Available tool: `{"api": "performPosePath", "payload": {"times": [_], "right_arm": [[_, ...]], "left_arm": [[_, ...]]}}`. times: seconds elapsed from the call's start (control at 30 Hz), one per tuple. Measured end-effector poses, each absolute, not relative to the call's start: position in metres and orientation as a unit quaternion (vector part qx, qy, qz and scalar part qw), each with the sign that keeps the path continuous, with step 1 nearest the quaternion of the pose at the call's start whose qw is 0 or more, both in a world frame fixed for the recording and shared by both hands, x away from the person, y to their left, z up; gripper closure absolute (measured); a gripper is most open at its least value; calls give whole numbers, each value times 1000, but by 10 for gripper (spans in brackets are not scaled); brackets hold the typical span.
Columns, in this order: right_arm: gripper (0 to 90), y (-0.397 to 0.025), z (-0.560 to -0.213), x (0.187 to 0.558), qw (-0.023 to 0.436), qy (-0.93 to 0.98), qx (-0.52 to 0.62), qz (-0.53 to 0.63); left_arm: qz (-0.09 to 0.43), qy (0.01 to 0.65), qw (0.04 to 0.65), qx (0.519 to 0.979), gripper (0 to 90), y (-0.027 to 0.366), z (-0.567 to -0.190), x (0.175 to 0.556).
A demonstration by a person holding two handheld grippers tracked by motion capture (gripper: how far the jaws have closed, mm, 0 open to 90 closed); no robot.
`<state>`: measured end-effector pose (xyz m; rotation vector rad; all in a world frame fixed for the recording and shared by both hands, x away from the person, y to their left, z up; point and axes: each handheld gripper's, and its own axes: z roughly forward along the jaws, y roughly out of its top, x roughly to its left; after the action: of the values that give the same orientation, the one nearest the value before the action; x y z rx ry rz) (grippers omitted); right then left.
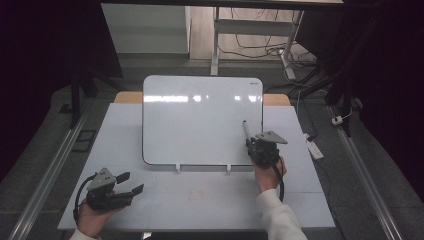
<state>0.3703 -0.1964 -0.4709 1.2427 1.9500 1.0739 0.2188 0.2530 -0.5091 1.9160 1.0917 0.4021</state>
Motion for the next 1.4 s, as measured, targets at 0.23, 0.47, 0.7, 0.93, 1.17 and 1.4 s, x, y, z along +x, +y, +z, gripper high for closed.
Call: {"api": "performPosePath", "payload": {"times": [0.23, 0.47, 0.7, 0.93, 1.17, 1.4], "right_arm": [[613, -205, -468, 363, 290, 743, 446, 407], [515, -227, -463, 346, 271, 762, 401, 430], [476, -254, -464, 323, 241, 776, 353, 463], [450, -278, -473, 304, 231, 786, 316, 479], [425, -298, -492, 290, 224, 793, 302, 479], [408, -308, -507, 288, 221, 799, 301, 471]], "left_arm": [[161, 439, 435, 770, 307, 255, -510, 219], [155, 434, 438, 772, 297, 254, -511, 220], [150, 425, 437, 778, 284, 249, -511, 223], [142, 417, 437, 784, 264, 243, -511, 225], [140, 419, 432, 786, 253, 242, -515, 228], [144, 411, 428, 792, 240, 237, -516, 230]]}}
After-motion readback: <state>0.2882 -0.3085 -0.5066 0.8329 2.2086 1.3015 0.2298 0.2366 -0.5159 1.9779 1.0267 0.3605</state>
